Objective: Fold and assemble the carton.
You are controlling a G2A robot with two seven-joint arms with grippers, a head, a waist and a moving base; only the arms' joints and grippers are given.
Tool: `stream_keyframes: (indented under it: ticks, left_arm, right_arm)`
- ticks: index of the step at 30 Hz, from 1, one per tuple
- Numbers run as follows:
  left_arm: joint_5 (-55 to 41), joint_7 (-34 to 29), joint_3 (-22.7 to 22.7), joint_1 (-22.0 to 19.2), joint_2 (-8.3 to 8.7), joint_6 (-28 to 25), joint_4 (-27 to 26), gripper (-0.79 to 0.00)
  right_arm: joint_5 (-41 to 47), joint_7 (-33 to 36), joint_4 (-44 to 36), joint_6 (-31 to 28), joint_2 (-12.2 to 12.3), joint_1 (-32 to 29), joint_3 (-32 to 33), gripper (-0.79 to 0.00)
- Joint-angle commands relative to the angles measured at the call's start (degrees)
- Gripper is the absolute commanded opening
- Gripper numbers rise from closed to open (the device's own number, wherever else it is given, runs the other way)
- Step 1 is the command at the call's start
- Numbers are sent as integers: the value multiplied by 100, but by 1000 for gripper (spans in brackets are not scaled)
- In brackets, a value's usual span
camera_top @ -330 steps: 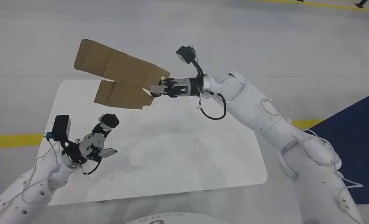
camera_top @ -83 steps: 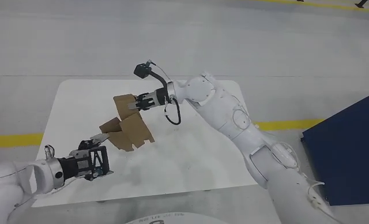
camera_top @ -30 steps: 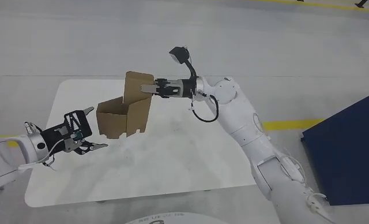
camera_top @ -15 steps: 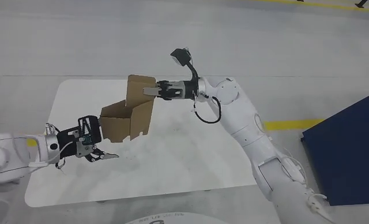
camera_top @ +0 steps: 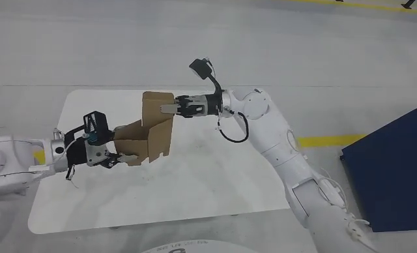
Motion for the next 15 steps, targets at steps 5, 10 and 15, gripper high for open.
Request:
stream_keyframes:
  ticks: [5,10,15]
  left_arm:
    - [26,-164,230,-140,-13,215,-78,-785]
    - [187,-145,143,-107,-6,581,-123,-785]
    - [343,12,-21,47,13,753,-313,-785]
  right_arm:
    - [13,63,5,-8,14,12,-4,-785]
    - [-85,135,-93,63,68,6,-39,0]
    - [451,21,-48,-51,157,-60,200,0]
